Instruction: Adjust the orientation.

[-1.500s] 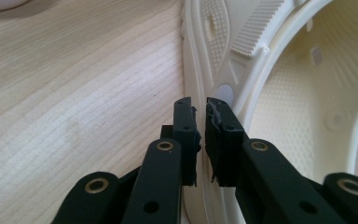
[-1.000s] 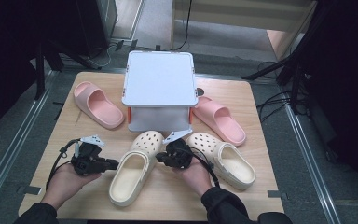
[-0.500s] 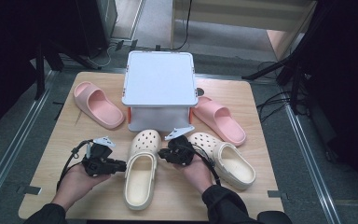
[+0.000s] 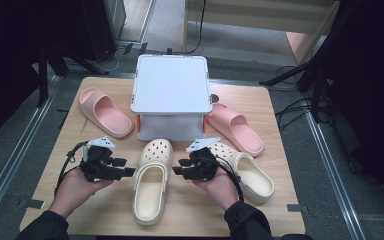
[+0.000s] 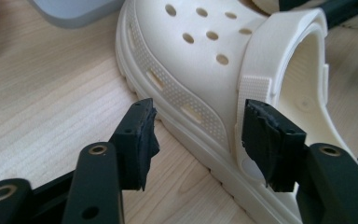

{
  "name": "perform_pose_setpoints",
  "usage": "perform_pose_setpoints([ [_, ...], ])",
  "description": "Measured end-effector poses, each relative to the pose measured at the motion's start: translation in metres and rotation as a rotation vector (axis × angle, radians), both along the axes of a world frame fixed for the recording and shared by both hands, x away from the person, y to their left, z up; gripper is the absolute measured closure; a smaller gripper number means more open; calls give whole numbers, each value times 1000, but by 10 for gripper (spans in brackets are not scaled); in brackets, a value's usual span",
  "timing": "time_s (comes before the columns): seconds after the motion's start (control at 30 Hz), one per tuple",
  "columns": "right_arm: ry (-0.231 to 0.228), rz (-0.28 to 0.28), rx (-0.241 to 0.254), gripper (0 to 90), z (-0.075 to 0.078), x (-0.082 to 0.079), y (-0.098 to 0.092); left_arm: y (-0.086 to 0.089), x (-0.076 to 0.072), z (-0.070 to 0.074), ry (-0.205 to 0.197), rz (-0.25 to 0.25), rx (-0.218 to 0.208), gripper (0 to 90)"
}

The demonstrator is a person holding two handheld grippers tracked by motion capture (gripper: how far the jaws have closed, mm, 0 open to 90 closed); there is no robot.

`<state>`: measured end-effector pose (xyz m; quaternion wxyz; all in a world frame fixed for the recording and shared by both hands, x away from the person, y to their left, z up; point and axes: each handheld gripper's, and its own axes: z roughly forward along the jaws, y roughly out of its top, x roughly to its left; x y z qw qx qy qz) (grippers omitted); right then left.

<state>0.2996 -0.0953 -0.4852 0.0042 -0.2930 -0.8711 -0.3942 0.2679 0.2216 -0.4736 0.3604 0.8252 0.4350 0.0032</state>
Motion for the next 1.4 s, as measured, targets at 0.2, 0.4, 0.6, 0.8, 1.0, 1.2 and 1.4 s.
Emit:
perform_pose_setpoints([
  [0.2, 3, -3, 3, 575, 9, -12, -19, -3, 7, 1, -27, -38, -4, 376],
  [0.4, -6, -38, 3, 562, 16, -20, -42, -7, 19, 1, -13, -68, -10, 374],
  [0.6, -4, -81, 0, 553, 20, -27, -62, -10, 25, 0, -17, -91, -8, 368],
  [0.8, -6, -113, -14, 535, 23, -35, -81, -10, 31, -1, 1, -86, -28, 363],
  [1.0, -12, -145, -18, 528, 27, -43, -100, -11, 33, 0, 8, -87, -30, 359],
  [1.2, -16, -180, -23, 527, 28, -45, -119, -11, 33, -1, 8, -81, -34, 358],
  [1.4, -16, -206, -28, 527, 27, -46, -132, -11, 32, 0, 6, -79, -34, 358],
])
